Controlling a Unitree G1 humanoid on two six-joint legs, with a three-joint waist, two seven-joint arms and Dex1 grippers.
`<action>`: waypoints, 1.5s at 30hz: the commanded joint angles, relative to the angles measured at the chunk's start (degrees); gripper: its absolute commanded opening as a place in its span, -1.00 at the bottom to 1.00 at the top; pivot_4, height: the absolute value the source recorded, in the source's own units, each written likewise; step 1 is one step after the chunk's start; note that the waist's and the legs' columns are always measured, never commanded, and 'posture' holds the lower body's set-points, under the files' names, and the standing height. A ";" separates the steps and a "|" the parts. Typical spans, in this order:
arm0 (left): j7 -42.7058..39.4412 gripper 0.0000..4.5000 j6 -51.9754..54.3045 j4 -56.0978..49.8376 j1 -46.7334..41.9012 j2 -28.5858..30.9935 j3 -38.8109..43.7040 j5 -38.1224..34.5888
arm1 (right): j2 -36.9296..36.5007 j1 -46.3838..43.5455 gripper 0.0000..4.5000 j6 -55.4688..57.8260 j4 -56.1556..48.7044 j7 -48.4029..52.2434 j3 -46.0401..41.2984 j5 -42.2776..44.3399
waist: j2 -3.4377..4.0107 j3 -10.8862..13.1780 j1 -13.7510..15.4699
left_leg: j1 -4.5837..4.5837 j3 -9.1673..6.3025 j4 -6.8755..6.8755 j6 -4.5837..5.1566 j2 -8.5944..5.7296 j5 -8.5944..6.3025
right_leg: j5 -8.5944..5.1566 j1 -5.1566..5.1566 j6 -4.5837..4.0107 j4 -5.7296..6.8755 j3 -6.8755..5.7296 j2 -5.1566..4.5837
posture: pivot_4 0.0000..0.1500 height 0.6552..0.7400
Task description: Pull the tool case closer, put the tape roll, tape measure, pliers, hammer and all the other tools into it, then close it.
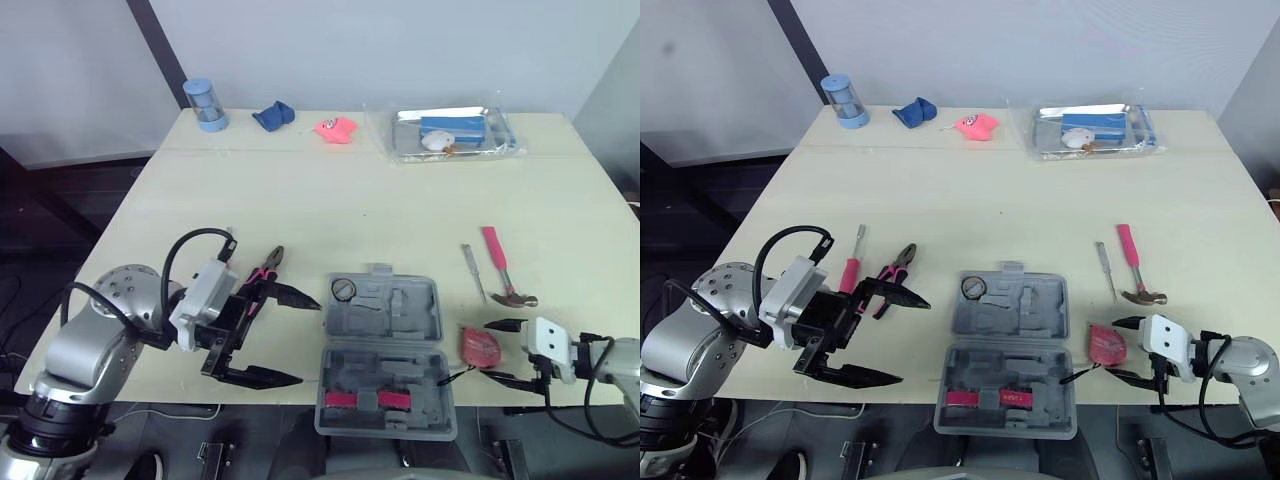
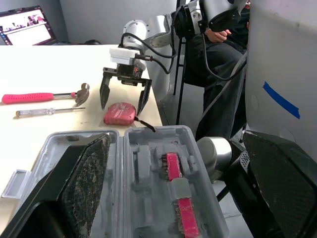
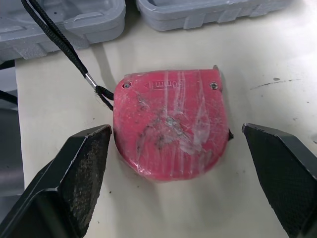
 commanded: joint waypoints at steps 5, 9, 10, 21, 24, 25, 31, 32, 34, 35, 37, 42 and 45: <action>-0.46 1.00 -1.34 -1.29 0.08 0.54 1.29 -0.57 | -0.61 -0.08 0.98 2.15 -2.48 -0.43 0.02 0.38 | 0.00 0.00 -0.02 | 0.01 0.00 0.00 0.00 0.00 0.00 | 0.00 0.00 0.00 0.01 0.00 0.00 | 1.00 1.00; -0.53 1.00 -1.63 -1.14 0.27 0.59 1.29 -0.62 | -0.36 -0.15 0.42 2.74 -3.15 -0.80 0.17 0.22 | 0.00 0.00 -0.01 | 0.01 -0.01 0.00 0.00 0.00 0.00 | 0.00 0.00 0.00 0.01 0.00 0.00 | 1.00 1.00; -0.55 1.00 -1.70 -1.10 0.30 0.58 1.30 -0.62 | -0.34 -0.15 0.36 2.95 -3.31 -1.00 0.26 0.08 | 0.00 0.00 -0.02 | 0.01 -0.01 0.00 0.00 0.00 0.00 | 0.00 0.00 0.00 0.01 0.00 0.00 | 1.00 1.00; 0.90 1.00 -1.97 -0.51 1.26 -0.55 2.21 -1.29 | -3.88 1.36 0.31 4.22 -7.77 0.37 -1.97 1.90 | 0.05 0.02 0.01 | 0.00 0.00 0.00 0.00 0.00 0.00 | 0.00 0.00 0.00 0.01 0.00 0.00 | 1.00 1.00; 2.11 1.00 -2.38 -0.13 2.19 -1.89 2.50 -1.00 | -7.27 0.19 0.31 10.17 -14.40 1.30 -3.28 4.31 | 0.09 0.05 -0.07 | 0.02 0.01 0.01 0.00 -0.01 0.00 | 0.00 0.00 0.00 0.03 0.03 0.00 | 1.00 1.00; 2.52 1.00 -2.43 0.00 2.40 -2.26 2.63 -0.95 | -8.01 -0.37 0.31 11.65 -16.00 1.44 -3.39 4.66 | 0.10 0.05 -0.11 | 0.02 0.01 0.01 0.00 -0.01 0.00 | 0.00 0.00 0.00 0.03 0.03 0.00 | 1.00 1.00; 4.54 1.00 -3.17 0.26 4.45 -3.69 3.75 -0.72 | -11.16 -6.73 0.31 20.46 -23.57 2.54 -1.38 5.44 | 0.12 0.07 0.01 | 0.00 0.01 0.01 0.00 0.00 0.00 | 0.00 -0.01 0.00 0.02 0.02 -0.01 | 1.00 1.00; 5.06 1.00 -3.17 0.31 4.81 -3.82 4.15 -0.75 | -11.27 -8.39 0.31 22.10 -24.64 2.96 -0.61 5.62 | 0.11 0.07 0.03 | -0.01 0.01 0.01 0.00 -0.01 0.00 | 0.00 -0.01 0.00 0.02 0.02 -0.02 | 1.00 1.00; 6.29 1.00 -3.31 0.61 5.70 -4.18 5.44 -0.86 | -11.50 -12.75 0.31 26.41 -26.61 3.84 2.15 4.78 | 0.11 0.07 -0.03 | 0.00 -0.01 0.01 0.00 -0.01 0.00 | 0.00 -0.01 0.00 0.02 0.01 -0.02 | 1.00 1.00; 6.74 1.00 -3.35 0.77 6.22 -4.22 6.08 -0.83 | -11.32 -14.76 0.31 27.89 -27.22 4.10 3.59 4.02 | 0.12 0.08 -0.11 | 0.01 -0.01 0.01 0.00 -0.01 0.00 | 0.00 -0.01 0.00 0.03 0.01 -0.01 | 1.00 1.00; 7.48 1.00 -3.48 1.38 7.34 -4.11 7.39 -0.41 | -10.57 -19.35 0.31 31.85 -27.99 4.50 7.26 2.17 | 0.13 0.09 -0.12 | 0.02 -0.01 0.01 0.00 0.00 0.00 | 0.00 -0.02 0.00 0.04 0.01 0.00 | 1.00 1.00; 10.22 1.00 -3.64 2.05 8.69 -4.12 9.81 0.24 | -8.41 -28.00 0.31 37.72 -27.34 4.88 15.38 -3.15 | 0.13 0.11 0.11 | -0.04 -0.03 0.00 0.00 0.00 0.00 | 0.00 -0.04 0.00 -0.01 -0.02 -0.02 | 1.00 1.00; 11.18 1.00 -3.80 1.71 10.34 -3.79 11.19 0.36 | -5.66 -33.93 0.31 41.20 -23.92 3.83 21.84 -9.86 | 0.12 0.12 0.08 | -0.06 -0.06 0.01 -0.01 -0.01 0.00 | 0.00 -0.05 0.00 -0.02 -0.06 -0.04 | 1.00 1.00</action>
